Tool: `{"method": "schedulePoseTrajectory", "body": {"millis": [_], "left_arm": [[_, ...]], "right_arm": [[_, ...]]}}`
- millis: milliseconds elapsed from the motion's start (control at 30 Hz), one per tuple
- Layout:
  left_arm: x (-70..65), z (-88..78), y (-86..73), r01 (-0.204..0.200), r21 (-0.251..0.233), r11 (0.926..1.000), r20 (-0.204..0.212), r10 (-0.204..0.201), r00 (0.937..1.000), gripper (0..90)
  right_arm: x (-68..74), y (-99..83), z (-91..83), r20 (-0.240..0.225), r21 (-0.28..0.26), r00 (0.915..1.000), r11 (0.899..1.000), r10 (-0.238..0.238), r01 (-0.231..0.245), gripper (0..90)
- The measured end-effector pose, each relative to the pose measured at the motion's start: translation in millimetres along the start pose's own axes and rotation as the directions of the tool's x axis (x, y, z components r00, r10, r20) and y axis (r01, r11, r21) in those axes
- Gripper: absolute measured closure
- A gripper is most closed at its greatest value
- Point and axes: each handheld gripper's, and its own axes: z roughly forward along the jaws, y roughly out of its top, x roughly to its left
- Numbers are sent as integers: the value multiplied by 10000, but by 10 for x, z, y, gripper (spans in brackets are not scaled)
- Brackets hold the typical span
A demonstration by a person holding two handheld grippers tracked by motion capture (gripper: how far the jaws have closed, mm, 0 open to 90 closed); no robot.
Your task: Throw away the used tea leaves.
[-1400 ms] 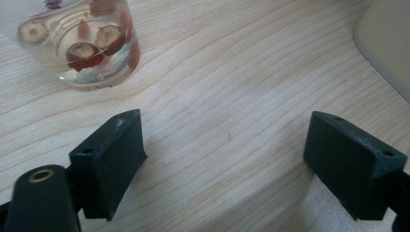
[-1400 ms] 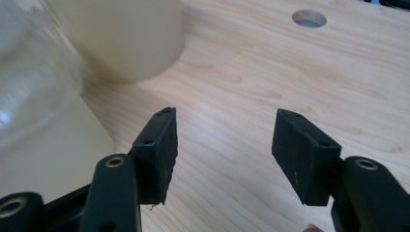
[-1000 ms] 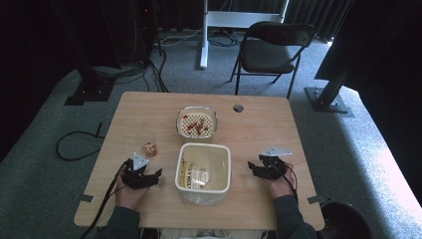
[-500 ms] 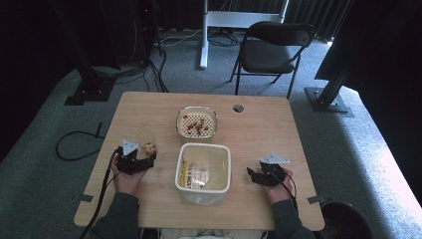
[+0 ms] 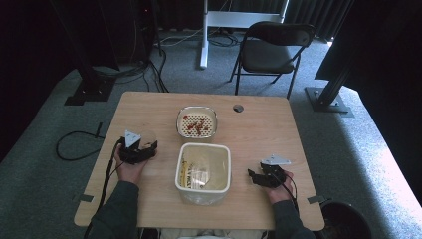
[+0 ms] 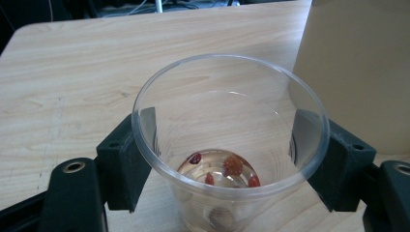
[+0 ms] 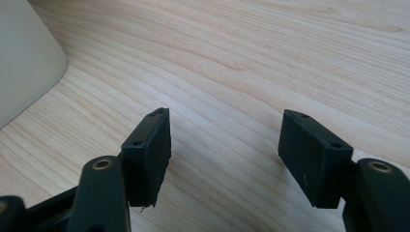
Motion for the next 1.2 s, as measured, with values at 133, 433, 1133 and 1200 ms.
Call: {"method": "schedulePoseTrajectory", "body": {"millis": [133, 433, 1133, 1200], "left_arm": [[-16, 4, -16, -138, -149, 9998, -66, 137, 9999, 273], [-20, -21, -73, -188, -537, 9984, -117, 182, 9998, 295], [-152, -140, 285, -507, -1195, 9915, 521, 572, 9970, 332], [-152, -140, 285, -507, -1195, 9915, 521, 572, 9970, 332]], "right_arm": [[-3, -6, 0, 0, 12, 10000, 10000, -1, 1, 356], [-6, -20, 13, 3, 102, 10000, 9999, -22, 22, 359], [1, -33, 25, 117, -15, 9998, 9999, -137, 137, 364], [1, -33, 25, 118, -15, 9998, 9999, -134, 134, 364]]}}
